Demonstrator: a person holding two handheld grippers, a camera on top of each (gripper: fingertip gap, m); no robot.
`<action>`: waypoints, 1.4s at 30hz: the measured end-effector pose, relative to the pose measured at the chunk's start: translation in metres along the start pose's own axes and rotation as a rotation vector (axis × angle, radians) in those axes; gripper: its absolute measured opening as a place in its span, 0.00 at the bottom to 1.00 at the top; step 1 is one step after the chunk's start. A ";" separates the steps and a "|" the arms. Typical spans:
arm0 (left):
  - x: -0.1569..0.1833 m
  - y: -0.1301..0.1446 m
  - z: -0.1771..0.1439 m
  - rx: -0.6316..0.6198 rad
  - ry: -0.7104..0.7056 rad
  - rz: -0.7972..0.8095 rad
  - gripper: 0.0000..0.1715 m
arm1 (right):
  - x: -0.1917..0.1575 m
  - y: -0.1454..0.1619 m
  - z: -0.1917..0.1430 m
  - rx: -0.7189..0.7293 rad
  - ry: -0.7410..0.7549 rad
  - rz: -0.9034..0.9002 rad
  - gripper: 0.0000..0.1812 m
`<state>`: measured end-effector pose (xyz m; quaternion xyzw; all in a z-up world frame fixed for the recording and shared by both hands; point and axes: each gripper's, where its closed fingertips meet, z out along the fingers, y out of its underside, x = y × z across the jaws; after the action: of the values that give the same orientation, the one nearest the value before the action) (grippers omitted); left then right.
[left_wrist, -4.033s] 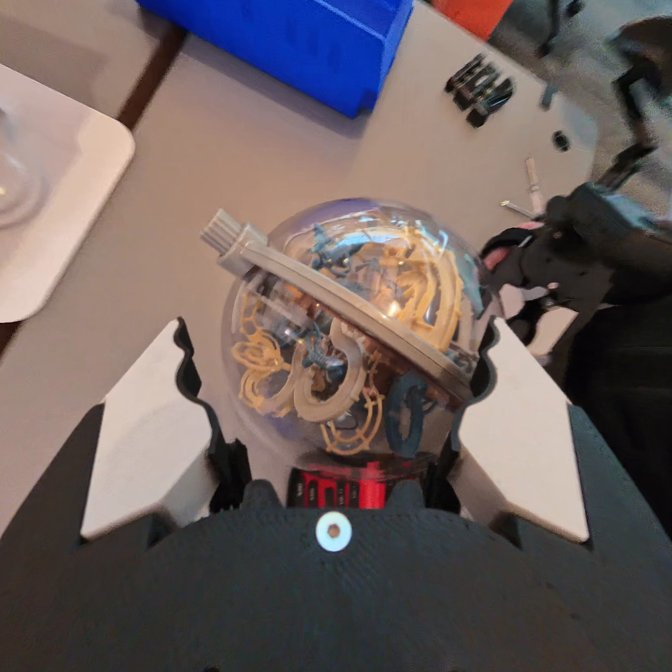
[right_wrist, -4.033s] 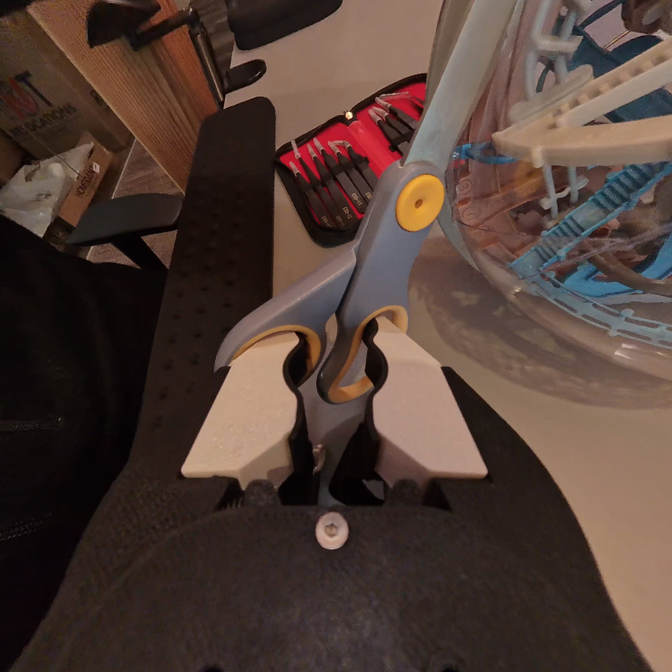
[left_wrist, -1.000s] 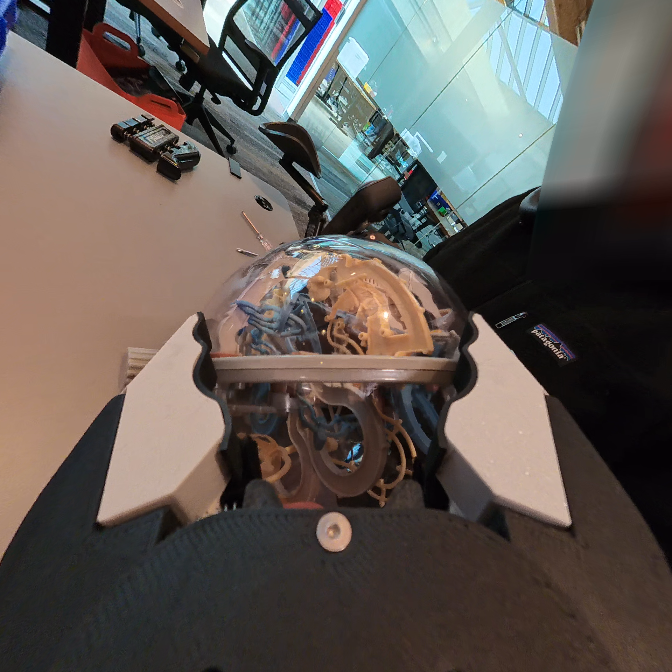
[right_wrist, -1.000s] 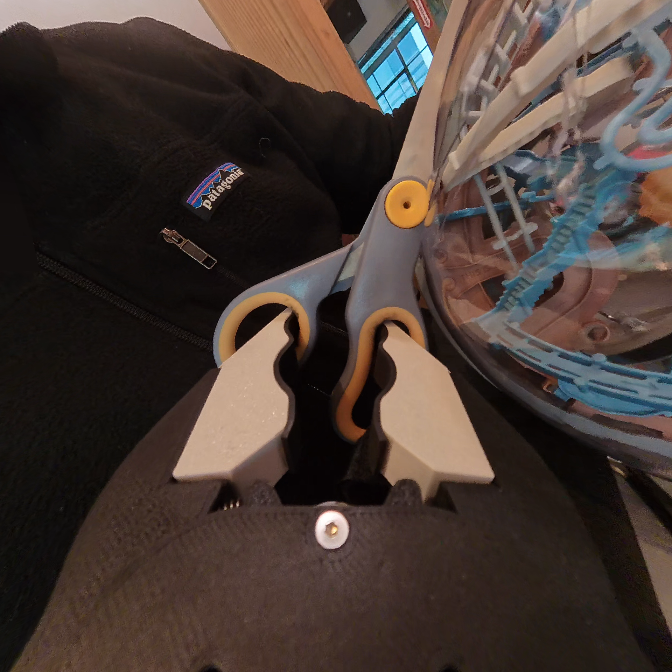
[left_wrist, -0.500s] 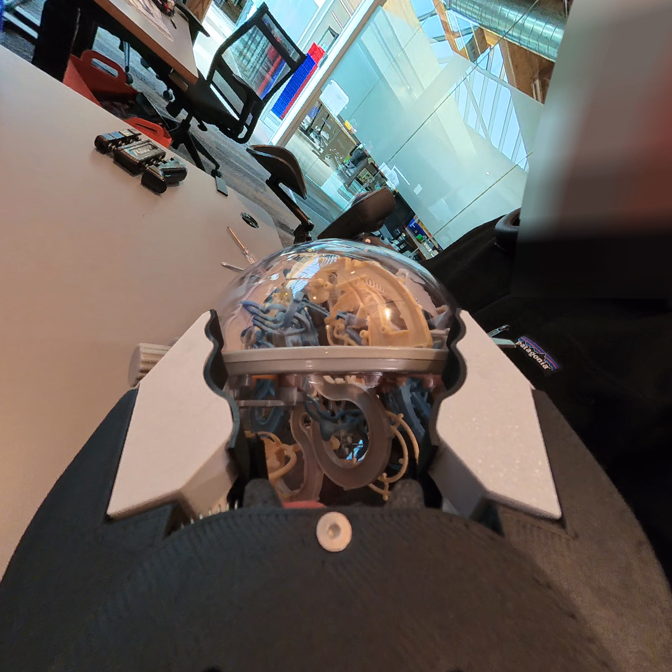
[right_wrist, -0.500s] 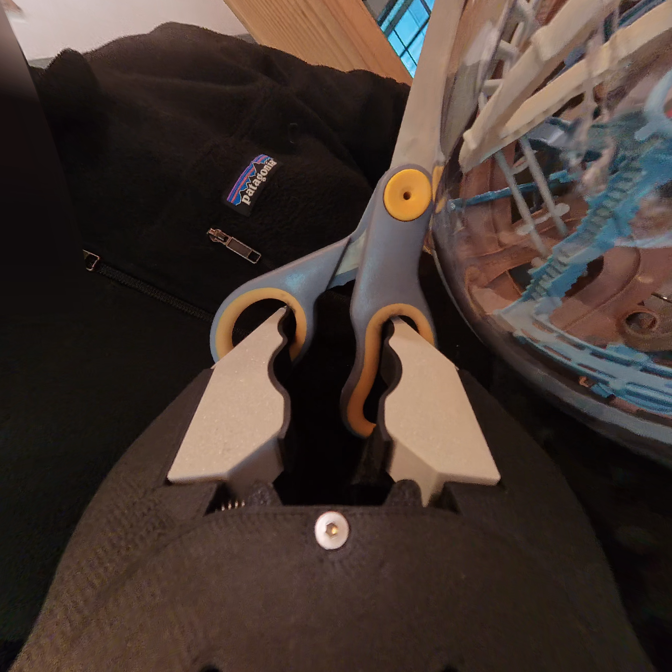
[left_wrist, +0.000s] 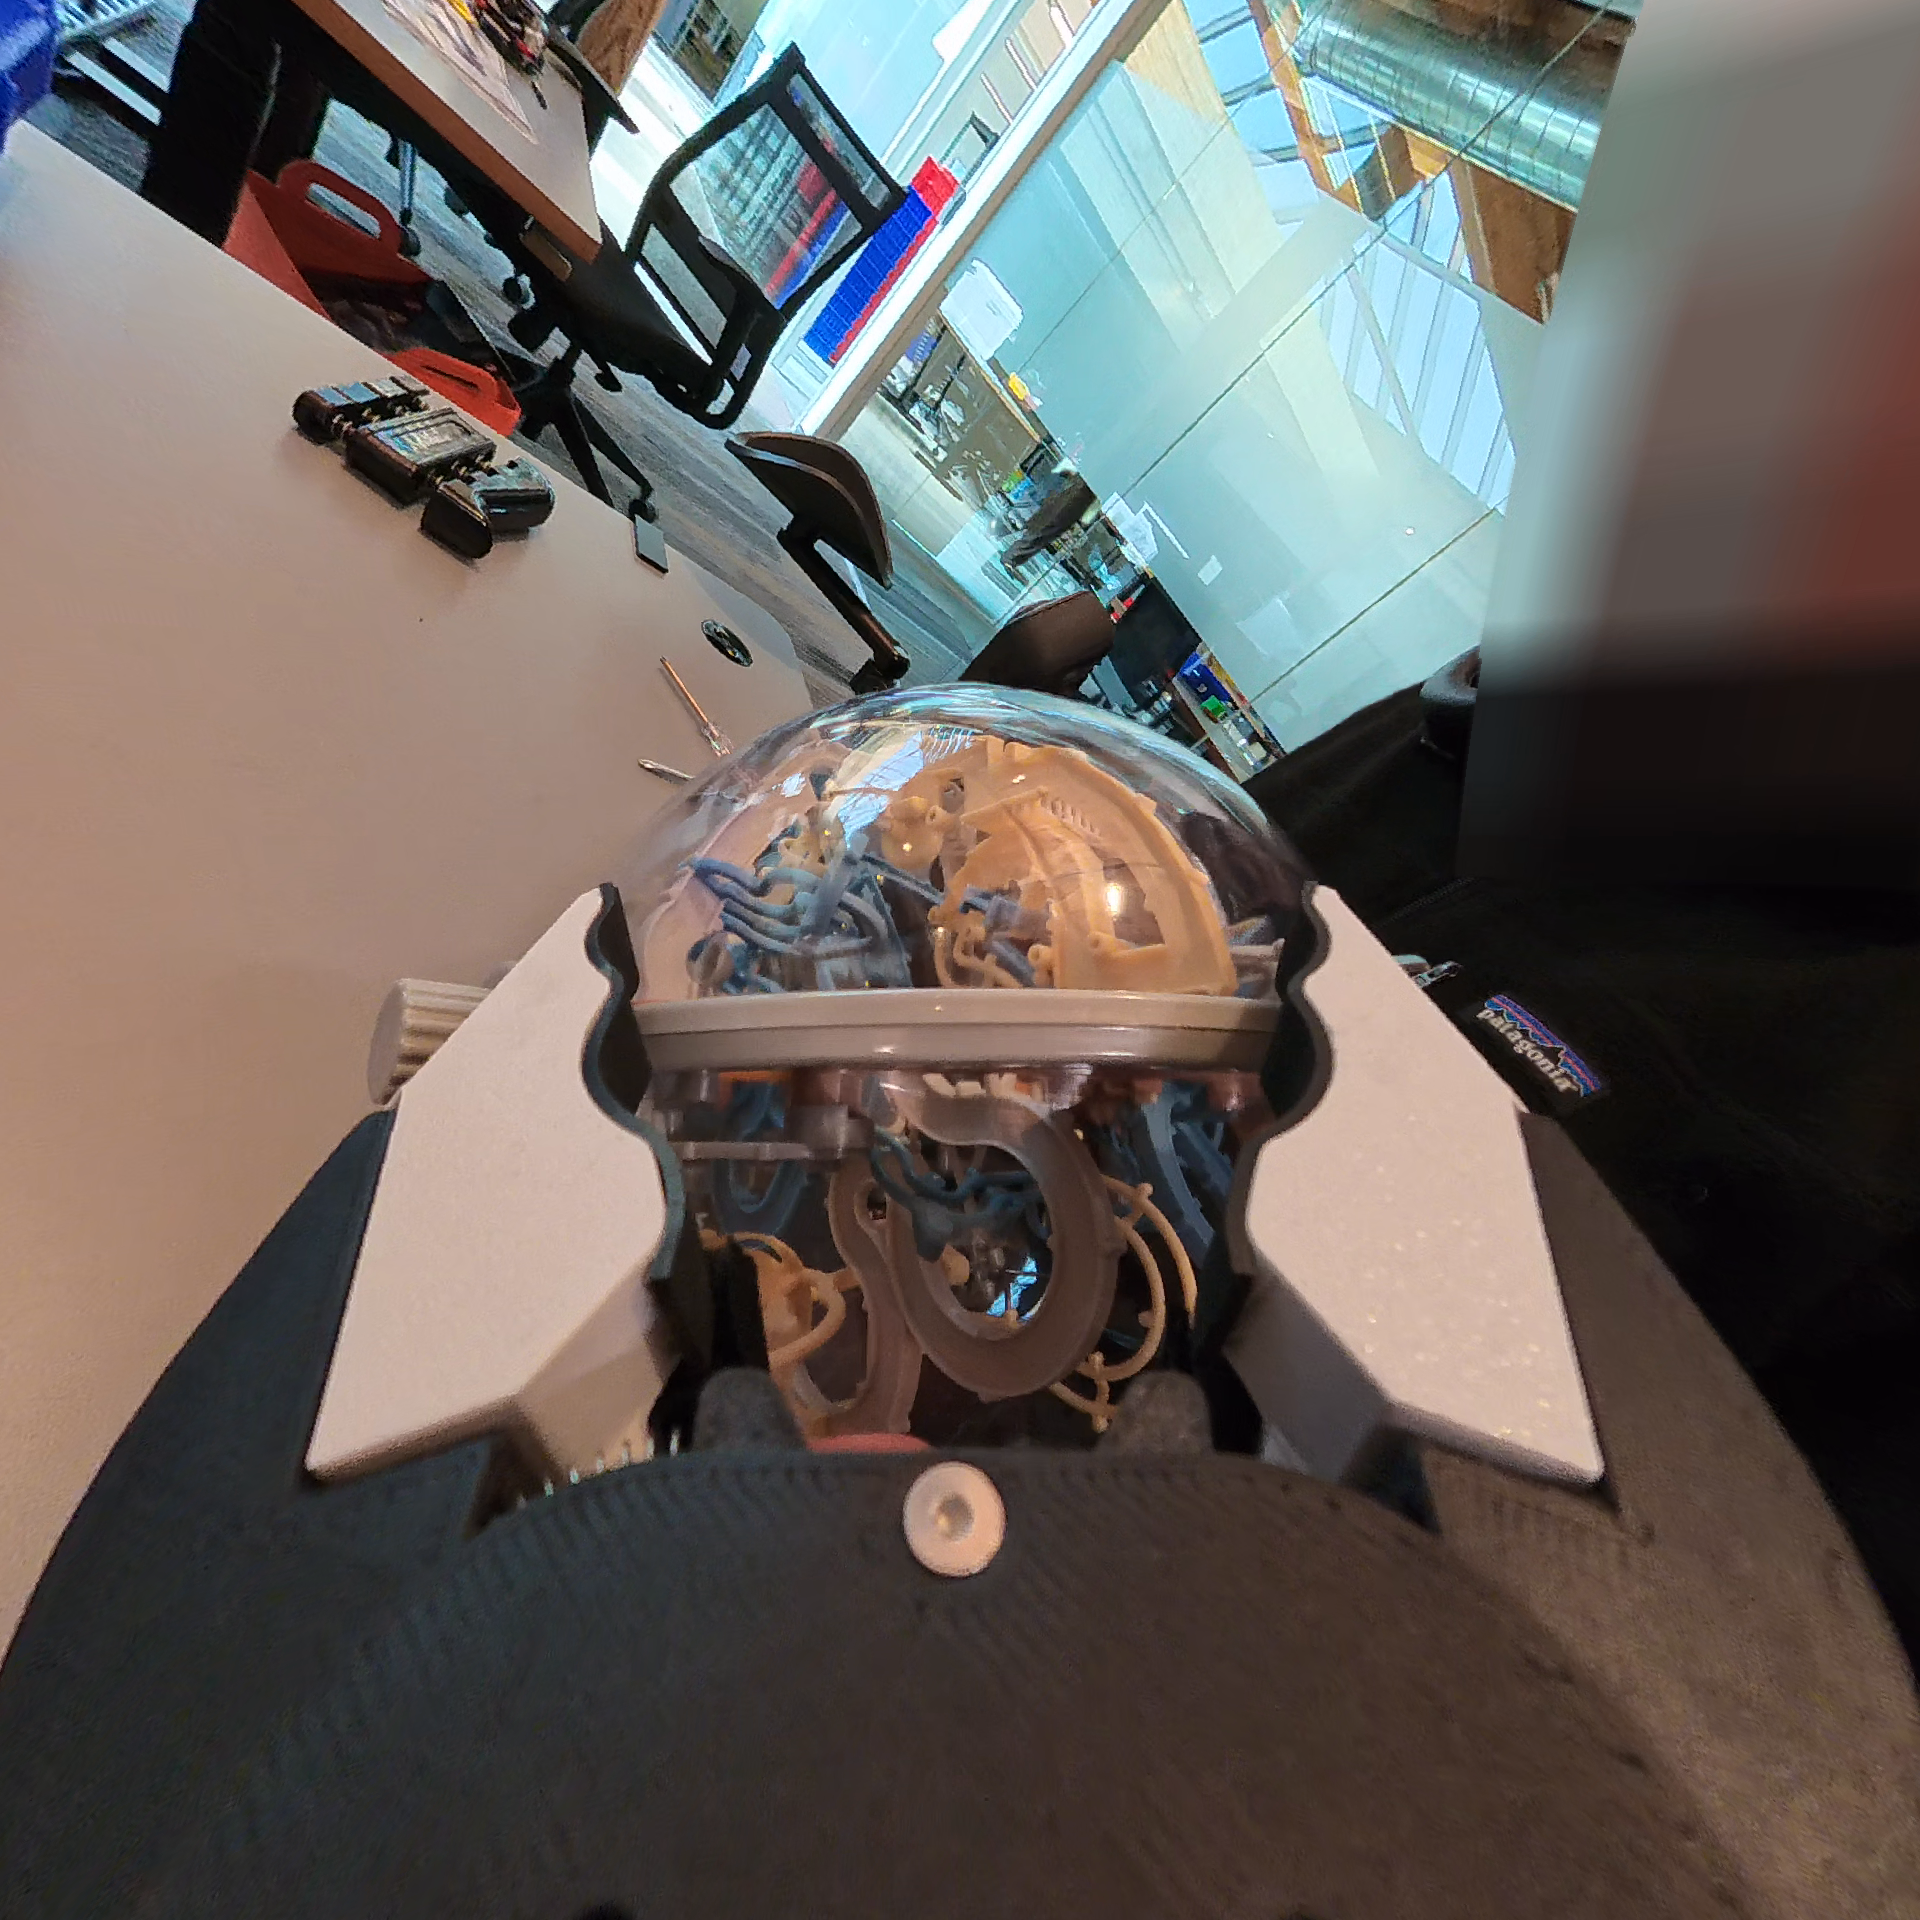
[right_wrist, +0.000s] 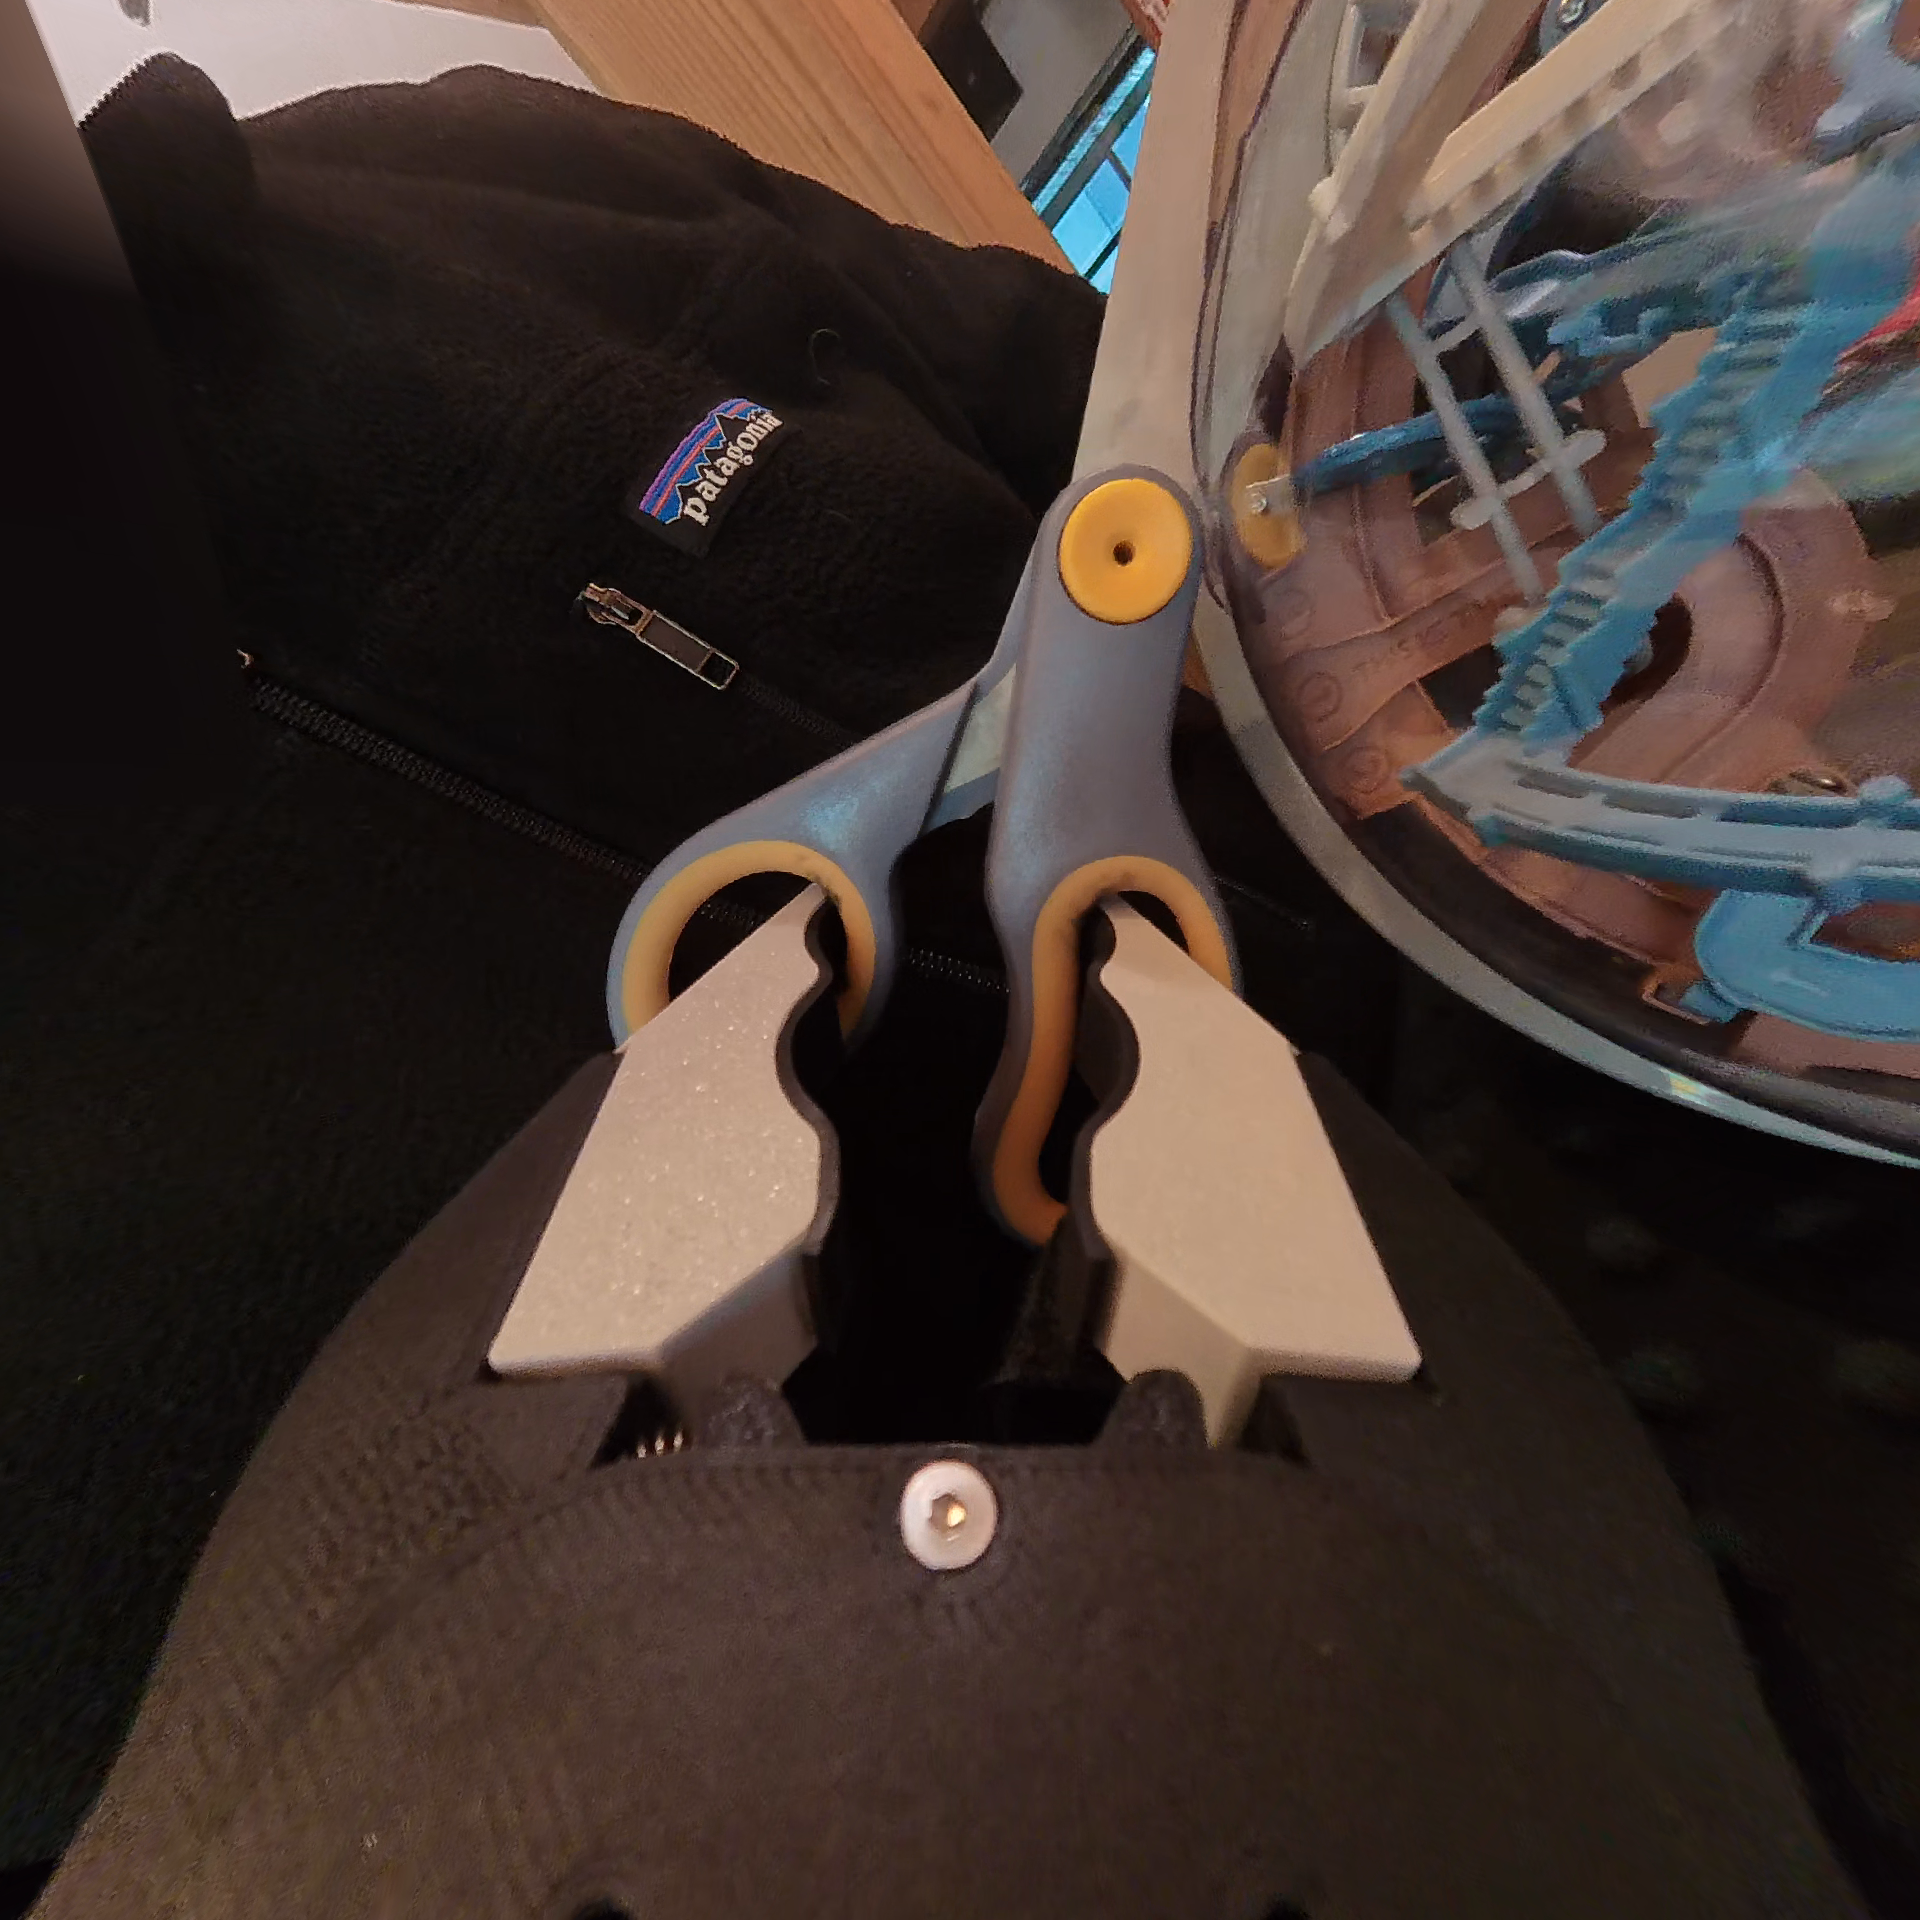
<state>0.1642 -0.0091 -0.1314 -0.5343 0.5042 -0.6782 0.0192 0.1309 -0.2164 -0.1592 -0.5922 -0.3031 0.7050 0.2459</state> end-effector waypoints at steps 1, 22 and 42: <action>0.000 0.000 -0.001 0.005 -0.008 0.000 0.70 | 0.000 0.000 0.001 0.011 0.006 -0.003 0.22; 0.000 -0.010 -0.001 0.086 -0.053 0.068 0.58 | 0.006 -0.028 0.022 0.094 0.062 -0.037 0.30; 0.011 -0.051 -0.036 -0.106 -0.227 0.408 0.77 | 0.011 -0.027 -0.003 0.021 -0.035 -0.198 0.19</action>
<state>0.1590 0.0338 -0.0853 -0.4945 0.6310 -0.5686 0.1843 0.1318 -0.1895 -0.1475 -0.5444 -0.3569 0.6906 0.3152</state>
